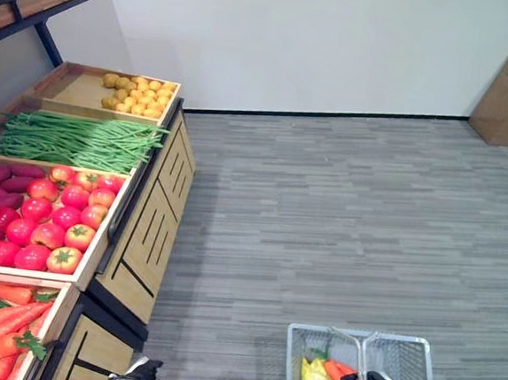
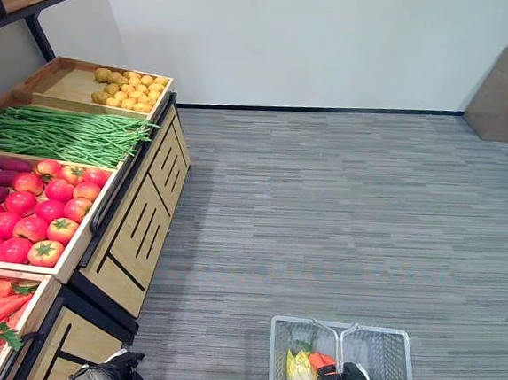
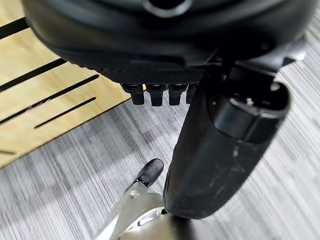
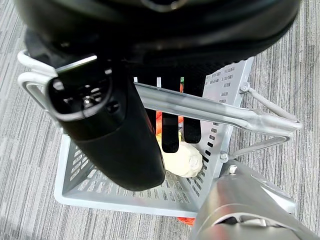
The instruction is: Get the vegetables into the basket
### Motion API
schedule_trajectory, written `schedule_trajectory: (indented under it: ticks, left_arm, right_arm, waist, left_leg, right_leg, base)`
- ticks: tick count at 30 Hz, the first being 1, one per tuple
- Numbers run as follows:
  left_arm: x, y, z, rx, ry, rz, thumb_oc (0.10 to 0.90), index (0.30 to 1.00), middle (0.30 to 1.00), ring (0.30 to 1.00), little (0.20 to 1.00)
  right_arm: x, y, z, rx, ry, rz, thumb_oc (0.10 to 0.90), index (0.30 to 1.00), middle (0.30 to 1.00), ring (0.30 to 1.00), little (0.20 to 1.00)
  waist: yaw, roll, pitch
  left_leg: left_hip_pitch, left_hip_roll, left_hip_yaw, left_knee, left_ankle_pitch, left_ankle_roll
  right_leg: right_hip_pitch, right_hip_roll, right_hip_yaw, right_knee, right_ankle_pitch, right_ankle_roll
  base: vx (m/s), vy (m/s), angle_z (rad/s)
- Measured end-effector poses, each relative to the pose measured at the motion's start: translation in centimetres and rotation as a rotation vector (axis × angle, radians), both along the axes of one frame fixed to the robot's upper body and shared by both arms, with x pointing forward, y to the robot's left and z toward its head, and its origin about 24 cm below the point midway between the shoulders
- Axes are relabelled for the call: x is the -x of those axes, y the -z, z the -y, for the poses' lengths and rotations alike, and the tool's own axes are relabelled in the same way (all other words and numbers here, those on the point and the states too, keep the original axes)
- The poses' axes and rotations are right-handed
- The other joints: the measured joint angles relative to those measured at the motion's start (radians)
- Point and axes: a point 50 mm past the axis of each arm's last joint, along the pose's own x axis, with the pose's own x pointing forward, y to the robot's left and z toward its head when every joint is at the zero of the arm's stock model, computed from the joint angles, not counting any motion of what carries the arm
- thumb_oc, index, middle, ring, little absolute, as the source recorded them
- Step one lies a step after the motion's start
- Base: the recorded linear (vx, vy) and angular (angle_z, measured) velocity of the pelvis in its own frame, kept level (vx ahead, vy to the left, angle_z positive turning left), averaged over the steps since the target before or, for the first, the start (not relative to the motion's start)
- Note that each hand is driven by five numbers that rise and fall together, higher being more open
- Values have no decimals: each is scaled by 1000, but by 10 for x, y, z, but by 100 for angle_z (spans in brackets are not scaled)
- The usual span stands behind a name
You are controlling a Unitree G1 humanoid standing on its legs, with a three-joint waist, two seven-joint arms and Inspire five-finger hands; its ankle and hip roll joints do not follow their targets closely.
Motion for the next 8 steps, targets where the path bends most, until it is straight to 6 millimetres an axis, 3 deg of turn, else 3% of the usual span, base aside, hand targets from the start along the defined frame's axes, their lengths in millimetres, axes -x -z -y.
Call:
schedule_trajectory:
  ticks: [8]
  left_arm:
    - [5, 1, -2, -4, -6, -14, 900, 1000, 1000, 1000, 1000]
  right_arm:
    - [6, 1, 2, -2, 32, -1, 400, 300, 300, 300, 300]
  waist:
    - [-1, 0, -1]
  left_leg:
    - [-4, 0, 0, 0, -1, -1]
  right_leg:
    - [-5, 0, 1, 0, -1, 0]
  base:
    - [0, 0, 0]
